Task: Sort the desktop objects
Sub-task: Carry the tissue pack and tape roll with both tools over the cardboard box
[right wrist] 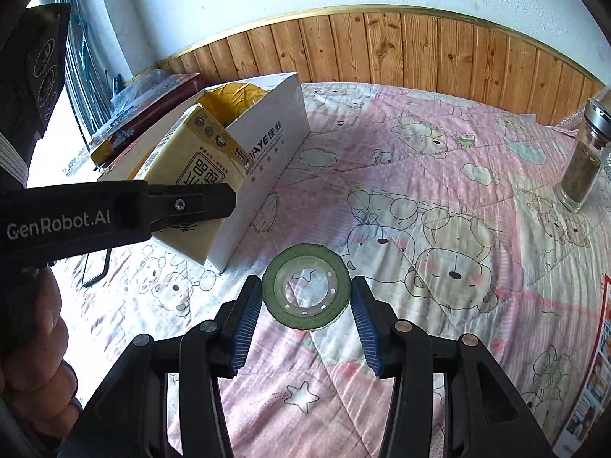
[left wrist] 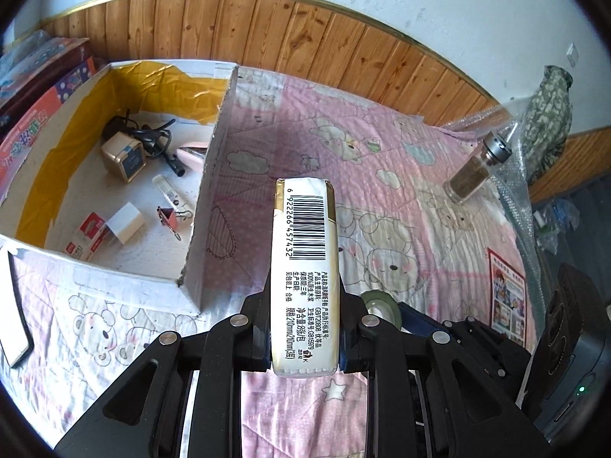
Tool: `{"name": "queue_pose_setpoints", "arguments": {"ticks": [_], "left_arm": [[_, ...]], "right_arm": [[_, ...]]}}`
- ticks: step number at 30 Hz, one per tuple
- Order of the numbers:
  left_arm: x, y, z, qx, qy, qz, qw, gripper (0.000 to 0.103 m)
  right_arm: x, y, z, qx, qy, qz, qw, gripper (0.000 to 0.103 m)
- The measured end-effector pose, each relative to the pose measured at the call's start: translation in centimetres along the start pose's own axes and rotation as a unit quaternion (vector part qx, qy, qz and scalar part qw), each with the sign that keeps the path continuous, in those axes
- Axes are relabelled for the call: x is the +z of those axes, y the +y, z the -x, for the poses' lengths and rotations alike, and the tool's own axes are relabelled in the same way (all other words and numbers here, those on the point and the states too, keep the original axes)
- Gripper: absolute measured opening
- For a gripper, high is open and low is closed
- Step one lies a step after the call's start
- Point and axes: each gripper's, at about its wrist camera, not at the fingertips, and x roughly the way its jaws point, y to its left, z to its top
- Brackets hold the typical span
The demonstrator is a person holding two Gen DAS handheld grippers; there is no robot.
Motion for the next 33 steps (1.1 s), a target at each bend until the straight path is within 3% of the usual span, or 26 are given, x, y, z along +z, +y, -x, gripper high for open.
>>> {"name": "queue_pose_setpoints", "arguments": {"ticks": [15,33], "left_arm": [[-2.8,2.4,4.7,-0.014,-0.021,0.008,0.9997,0.024],[-3.2,7.7,10.1,-0.017,-0.065,0.055,0.9962,0.024]], "right_arm": [[-0.1,5.5,2.6,0.025,-0.025,0.036,0.999,0.049],[2.1,11.0,4.9,0.044,-0.055,0.088,0.994,0.049]]}}
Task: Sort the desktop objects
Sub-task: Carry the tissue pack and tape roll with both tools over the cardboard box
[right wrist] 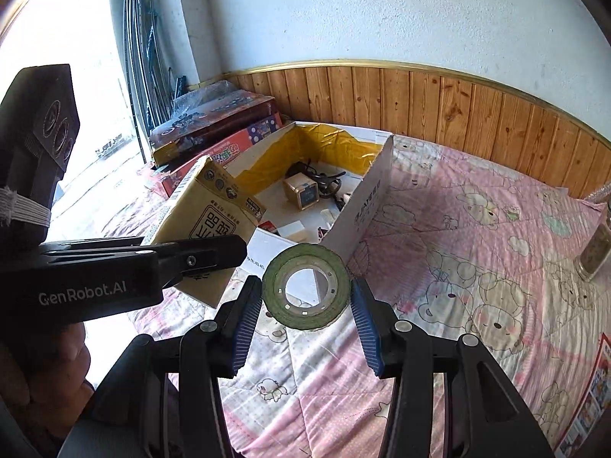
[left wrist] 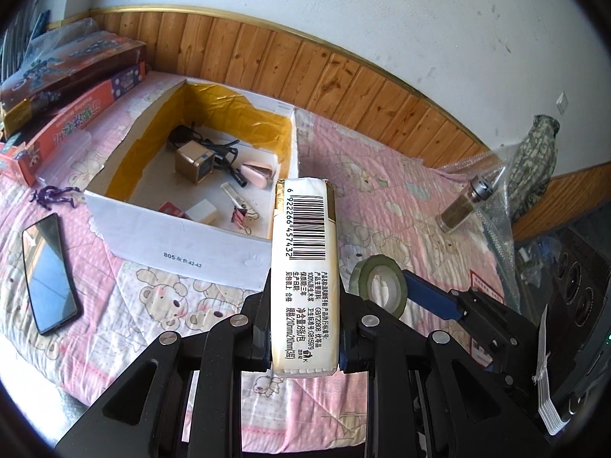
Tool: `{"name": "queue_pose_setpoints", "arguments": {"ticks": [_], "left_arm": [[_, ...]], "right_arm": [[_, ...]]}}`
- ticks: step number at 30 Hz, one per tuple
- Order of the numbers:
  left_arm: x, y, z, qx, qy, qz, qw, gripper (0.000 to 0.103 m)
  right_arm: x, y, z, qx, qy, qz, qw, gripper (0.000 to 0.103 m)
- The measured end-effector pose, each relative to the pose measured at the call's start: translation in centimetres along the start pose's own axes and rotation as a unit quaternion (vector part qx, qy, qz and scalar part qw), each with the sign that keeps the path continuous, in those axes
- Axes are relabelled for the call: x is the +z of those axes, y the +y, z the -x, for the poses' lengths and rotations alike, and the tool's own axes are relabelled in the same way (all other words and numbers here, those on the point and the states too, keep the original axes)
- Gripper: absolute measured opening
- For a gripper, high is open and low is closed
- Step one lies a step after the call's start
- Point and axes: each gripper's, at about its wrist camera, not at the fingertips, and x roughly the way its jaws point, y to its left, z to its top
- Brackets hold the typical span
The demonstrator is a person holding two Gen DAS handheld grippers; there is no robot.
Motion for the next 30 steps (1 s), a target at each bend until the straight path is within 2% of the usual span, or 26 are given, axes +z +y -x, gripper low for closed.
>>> {"name": "queue_pose_setpoints", "arguments": {"ticks": [7,16,30], "left_arm": [[1.1,2.3,1.6,-0.005,-0.017,0.024,0.9996,0.023],[2.7,6.1,2.5,0.008,-0.032,0.051,0.9982,0.023],[7.1,9.6,1.6,0.045,-0.034,0.044,0.9975,0.023]], "right_arm": [[1.9,1.9,0.2,0.000,-0.012,0.035,0.999,0.049],[4.1,2.5,-0.6,0.003,-0.015,0.061,0.998,0.049],[7.8,2.6,-3.0,-0.003,-0.003,0.117,0.993,0.049]]}}
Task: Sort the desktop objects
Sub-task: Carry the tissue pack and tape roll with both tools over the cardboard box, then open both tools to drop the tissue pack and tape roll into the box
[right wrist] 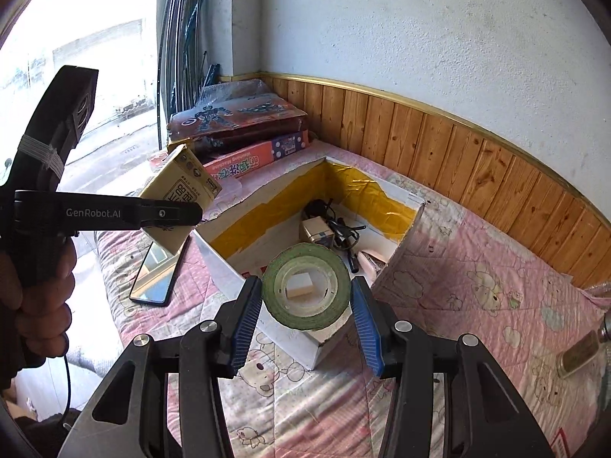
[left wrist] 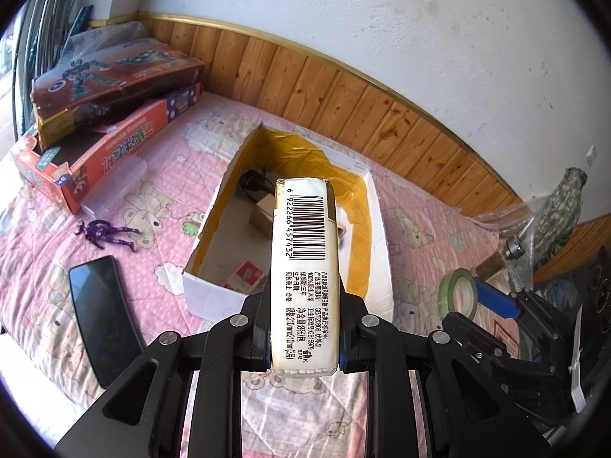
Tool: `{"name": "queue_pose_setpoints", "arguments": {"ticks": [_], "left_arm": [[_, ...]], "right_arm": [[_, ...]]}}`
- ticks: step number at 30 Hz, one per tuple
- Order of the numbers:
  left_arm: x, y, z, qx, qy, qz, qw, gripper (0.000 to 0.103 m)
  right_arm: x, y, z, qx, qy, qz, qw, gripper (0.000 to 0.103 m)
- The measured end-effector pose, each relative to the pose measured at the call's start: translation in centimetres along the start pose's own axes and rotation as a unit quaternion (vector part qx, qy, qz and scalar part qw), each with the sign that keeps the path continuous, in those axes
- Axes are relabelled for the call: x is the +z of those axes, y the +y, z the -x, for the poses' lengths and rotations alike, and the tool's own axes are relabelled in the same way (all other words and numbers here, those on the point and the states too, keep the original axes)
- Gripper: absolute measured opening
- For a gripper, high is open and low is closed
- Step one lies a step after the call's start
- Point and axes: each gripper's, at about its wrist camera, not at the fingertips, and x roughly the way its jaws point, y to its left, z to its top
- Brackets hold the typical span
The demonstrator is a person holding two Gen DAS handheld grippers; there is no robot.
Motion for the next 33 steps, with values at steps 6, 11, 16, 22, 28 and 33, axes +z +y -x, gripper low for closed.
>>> {"name": "queue_pose_setpoints", "arguments": {"ticks": [6,11,16,22,28,33], "left_arm": [[2.0,0.6,-2.3,0.012,0.018,-0.007,0.9997,0.023],[3.5,1.3,-4.6,0.018,0.041,-0.003,0.9990,0.023],[4.6,1.1,-7.2,0.023,0.068,-0.015,0.9973,0.023],[5.6,1.1,-10.6,0.039,0.105,-0.026,0.9933,0.024],[6.0,1.5,-13.9,0.055,0.143,-0.030,0.9877,0.024],[5.8,1.2,-15.3,0.065,0.158,-0.045,0.9843,0.024]], "right_arm": [[1.5,-0.6,-2.4,0.006,0.016,0.017,1.000,0.049],[2.7,-1.4,-4.6,0.013,0.036,0.029,0.999,0.049],[4.0,-2.2,-7.1,0.023,0.054,0.037,0.998,0.049],[5.2,-2.9,-10.4,0.035,0.083,0.040,0.995,0.049],[5.9,-2.8,-13.6,0.041,0.114,0.047,0.992,0.049],[5.8,-3.0,-16.7,0.046,0.146,0.049,0.987,0.049]]}}
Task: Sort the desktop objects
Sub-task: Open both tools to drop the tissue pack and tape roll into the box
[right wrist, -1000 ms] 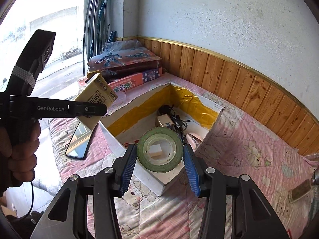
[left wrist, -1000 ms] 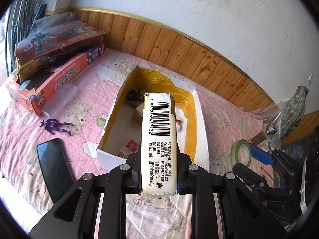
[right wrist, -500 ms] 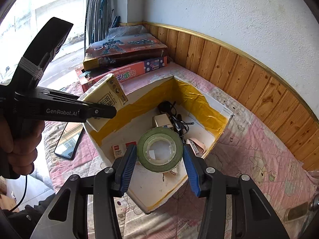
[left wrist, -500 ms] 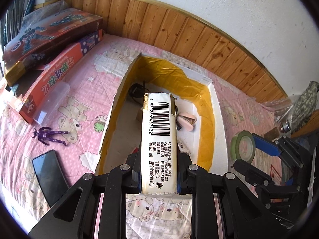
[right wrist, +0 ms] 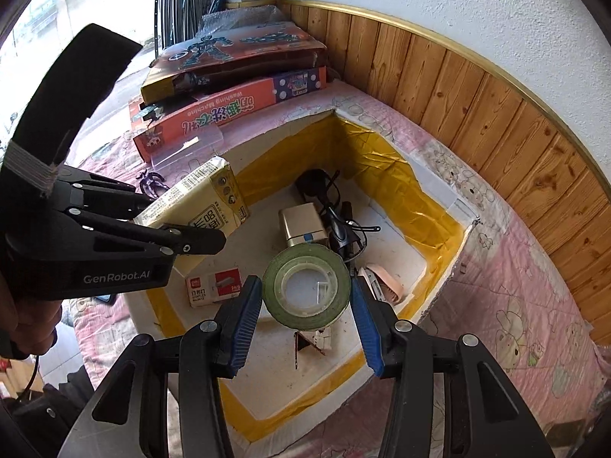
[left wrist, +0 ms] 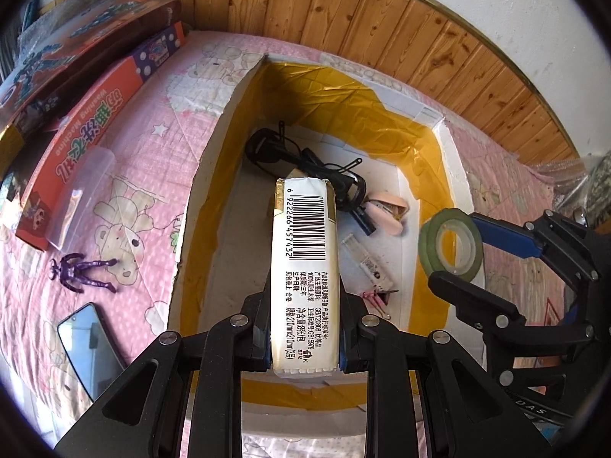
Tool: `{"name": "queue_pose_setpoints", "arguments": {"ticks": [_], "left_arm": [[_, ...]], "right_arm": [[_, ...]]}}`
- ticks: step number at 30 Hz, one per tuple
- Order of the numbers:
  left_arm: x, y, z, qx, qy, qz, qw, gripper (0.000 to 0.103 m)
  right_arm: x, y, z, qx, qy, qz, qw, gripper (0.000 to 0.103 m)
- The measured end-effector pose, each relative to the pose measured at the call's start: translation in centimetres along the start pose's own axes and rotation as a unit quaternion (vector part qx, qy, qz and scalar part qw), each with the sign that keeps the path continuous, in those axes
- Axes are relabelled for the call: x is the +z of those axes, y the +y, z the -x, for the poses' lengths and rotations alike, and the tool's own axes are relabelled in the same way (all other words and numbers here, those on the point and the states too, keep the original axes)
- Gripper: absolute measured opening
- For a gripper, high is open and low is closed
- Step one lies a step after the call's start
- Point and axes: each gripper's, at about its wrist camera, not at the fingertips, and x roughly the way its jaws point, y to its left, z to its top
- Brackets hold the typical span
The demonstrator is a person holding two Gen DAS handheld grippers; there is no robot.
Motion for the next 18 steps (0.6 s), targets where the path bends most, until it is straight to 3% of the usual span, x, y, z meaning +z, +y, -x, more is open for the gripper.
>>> {"name": "queue_pose_setpoints", "arguments": {"ticks": [15,18], "left_arm": [[0.8,0.3,-2.5,0.027,0.040,-0.009,0.9988,0.026],[0.9,0.5,-2.4,0.032,0.040,-0.006,0.9987,0.034]], "right_arm": [[1.5,-1.0,-5.6,-0.006,0.059,0.018,0.998,0.050],[1.6,-1.5,-6.2,-0.022,0.058,0.008,0.998,0.066]]}}
